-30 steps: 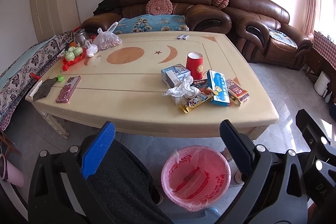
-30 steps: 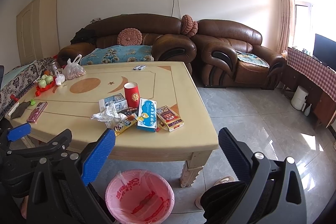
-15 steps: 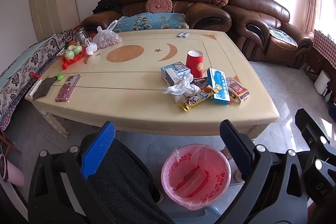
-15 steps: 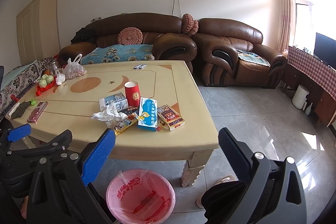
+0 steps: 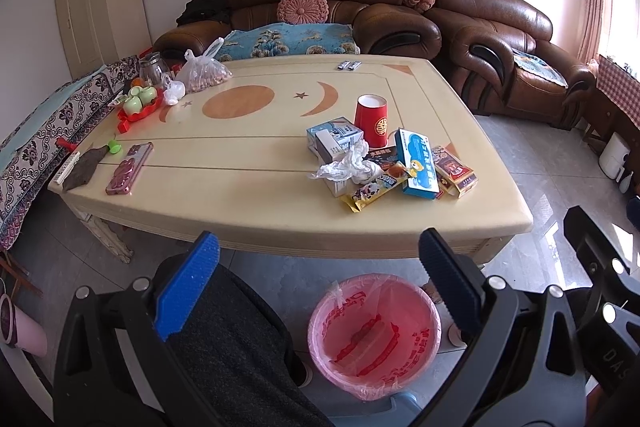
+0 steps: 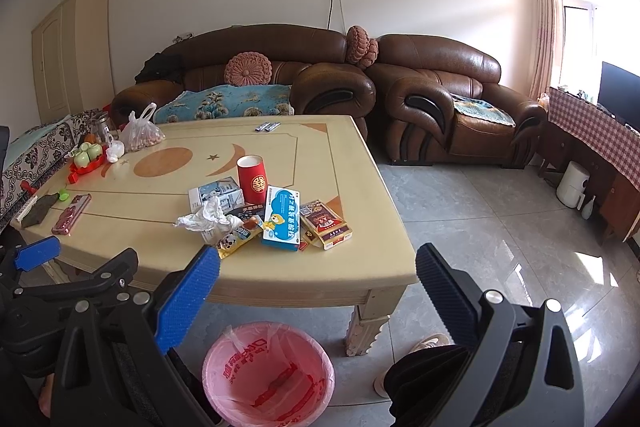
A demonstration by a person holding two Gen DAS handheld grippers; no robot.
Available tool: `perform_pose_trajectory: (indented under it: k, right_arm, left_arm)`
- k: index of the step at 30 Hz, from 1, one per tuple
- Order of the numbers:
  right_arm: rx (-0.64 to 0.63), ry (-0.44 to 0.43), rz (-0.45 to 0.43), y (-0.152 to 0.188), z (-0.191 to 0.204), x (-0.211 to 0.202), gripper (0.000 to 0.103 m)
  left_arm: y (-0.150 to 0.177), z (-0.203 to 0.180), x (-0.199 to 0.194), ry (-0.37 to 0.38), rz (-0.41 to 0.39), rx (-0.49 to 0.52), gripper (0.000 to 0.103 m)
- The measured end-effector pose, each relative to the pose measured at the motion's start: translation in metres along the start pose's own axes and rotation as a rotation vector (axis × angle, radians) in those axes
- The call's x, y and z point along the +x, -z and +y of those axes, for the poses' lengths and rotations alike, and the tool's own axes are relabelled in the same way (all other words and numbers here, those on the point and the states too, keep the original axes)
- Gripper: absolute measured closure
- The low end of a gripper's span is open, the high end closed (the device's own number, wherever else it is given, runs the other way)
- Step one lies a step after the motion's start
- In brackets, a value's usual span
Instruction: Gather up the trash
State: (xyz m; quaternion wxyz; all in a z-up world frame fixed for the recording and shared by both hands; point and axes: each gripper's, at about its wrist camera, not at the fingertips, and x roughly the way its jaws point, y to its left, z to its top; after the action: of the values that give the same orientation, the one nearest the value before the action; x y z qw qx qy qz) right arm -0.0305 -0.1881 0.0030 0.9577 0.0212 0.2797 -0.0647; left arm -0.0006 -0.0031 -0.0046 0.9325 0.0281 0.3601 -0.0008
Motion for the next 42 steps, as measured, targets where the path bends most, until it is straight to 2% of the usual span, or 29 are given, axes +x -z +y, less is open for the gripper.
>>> perform_pose_trajectory:
  k: [5,17,23,27,36,39,42]
  right_arm:
    - [0.005,-0.01,0.008,0.0,-0.001,0.002,0.007]
    - [0.007,-0.052,0.035,-0.01,-0.018,0.025,0.007]
    - [-0.006,-0.093,0.086,-0.013,-0.037,0.058,0.007]
    - [-0.004,-0.11,0.133,-0.017,-0.054,0.085,0.007]
    - [-0.096,-0.111,0.159,-0.032,-0.067,0.127,0.007]
    - [-0.13,-0.098,0.164,-0.036,-0.068,0.142,0.007]
    - [-0.162,-0.106,0.169,-0.036,-0.067,0.156,0.007]
  left_arm:
    - [0.001,0.0,0.001,0.007,0.01,0.005,0.005]
    - [-0.014,0.01,0.022,0.033,0.088,-0.002,0.005]
    - [-0.019,0.026,0.044,0.057,0.137,0.002,0.005]
    - [-0.027,0.039,0.059,0.023,0.143,0.018,0.005]
    - [-0.062,0.043,0.095,0.118,0.203,0.06,0.005]
    - [-0.07,0.042,0.111,0.108,0.237,0.035,0.005]
    - [-0.08,0.043,0.131,0.141,0.31,-0.026,0.005]
